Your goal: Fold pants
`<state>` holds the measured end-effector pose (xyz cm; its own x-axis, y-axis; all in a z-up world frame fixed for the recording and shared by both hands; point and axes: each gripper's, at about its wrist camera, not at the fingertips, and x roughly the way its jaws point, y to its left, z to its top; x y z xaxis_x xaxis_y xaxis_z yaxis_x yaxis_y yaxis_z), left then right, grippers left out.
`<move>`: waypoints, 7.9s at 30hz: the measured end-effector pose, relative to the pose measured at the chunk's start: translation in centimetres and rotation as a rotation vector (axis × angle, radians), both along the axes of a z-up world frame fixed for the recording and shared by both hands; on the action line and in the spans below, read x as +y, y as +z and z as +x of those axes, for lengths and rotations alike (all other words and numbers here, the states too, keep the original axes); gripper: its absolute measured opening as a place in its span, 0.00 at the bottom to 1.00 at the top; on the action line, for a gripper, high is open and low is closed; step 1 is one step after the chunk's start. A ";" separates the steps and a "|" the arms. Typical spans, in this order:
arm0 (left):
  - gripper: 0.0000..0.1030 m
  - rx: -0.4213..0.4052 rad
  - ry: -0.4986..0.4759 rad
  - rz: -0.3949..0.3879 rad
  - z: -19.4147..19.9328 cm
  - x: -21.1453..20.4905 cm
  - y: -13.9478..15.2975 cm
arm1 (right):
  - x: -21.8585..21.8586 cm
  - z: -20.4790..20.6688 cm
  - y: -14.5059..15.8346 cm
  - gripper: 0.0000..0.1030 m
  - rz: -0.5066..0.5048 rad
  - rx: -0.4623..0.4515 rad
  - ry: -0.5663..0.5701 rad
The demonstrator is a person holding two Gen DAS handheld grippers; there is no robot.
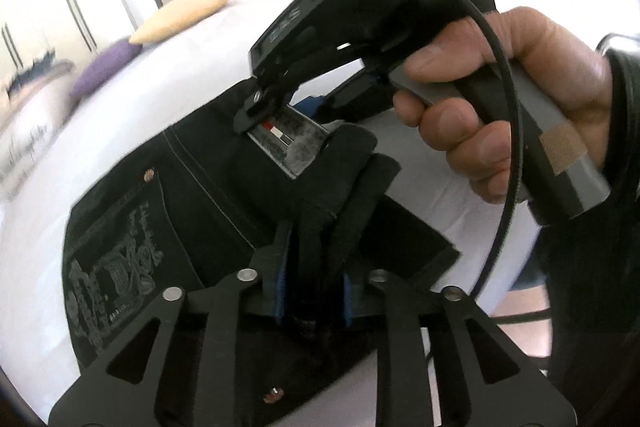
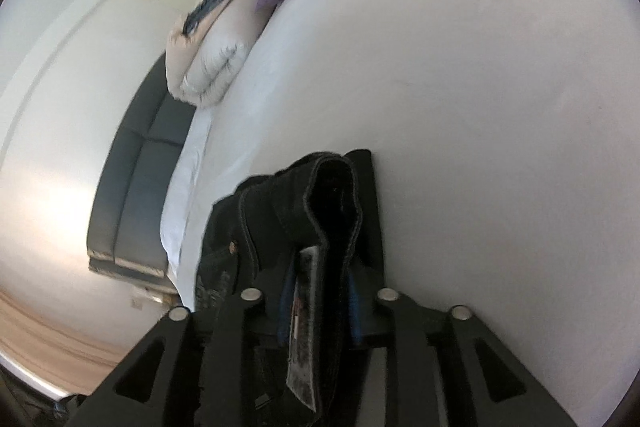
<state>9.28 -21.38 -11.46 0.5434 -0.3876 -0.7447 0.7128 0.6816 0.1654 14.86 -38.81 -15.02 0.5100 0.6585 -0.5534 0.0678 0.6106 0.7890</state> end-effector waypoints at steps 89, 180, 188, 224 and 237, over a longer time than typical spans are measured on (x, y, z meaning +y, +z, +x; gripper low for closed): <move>0.18 0.451 0.341 -0.413 14.5 17.3 3.2 | 7.8 -2.9 7.2 0.18 -0.422 -0.113 0.055; 1.00 -0.003 0.637 -0.204 0.8 17.4 8.7 | 10.5 -15.2 16.7 1.00 -0.847 -0.218 -0.261; 1.00 0.005 0.642 -0.201 1.0 17.4 8.3 | 10.6 -15.2 16.4 1.00 -0.844 -0.198 -0.254; 1.00 0.021 0.644 -0.199 1.5 17.3 7.0 | 11.2 -15.1 15.4 1.00 -0.837 -0.174 -0.237; 1.00 0.023 0.643 -0.200 1.4 17.3 6.9 | 11.2 -14.8 15.2 1.00 -0.837 -0.170 -0.226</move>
<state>10.72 -4.10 -4.55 0.6968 -0.1235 -0.7066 0.1563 0.9875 -0.0185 0.04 -27.65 0.14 0.6986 -0.0557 -0.7134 0.1794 0.9788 0.0992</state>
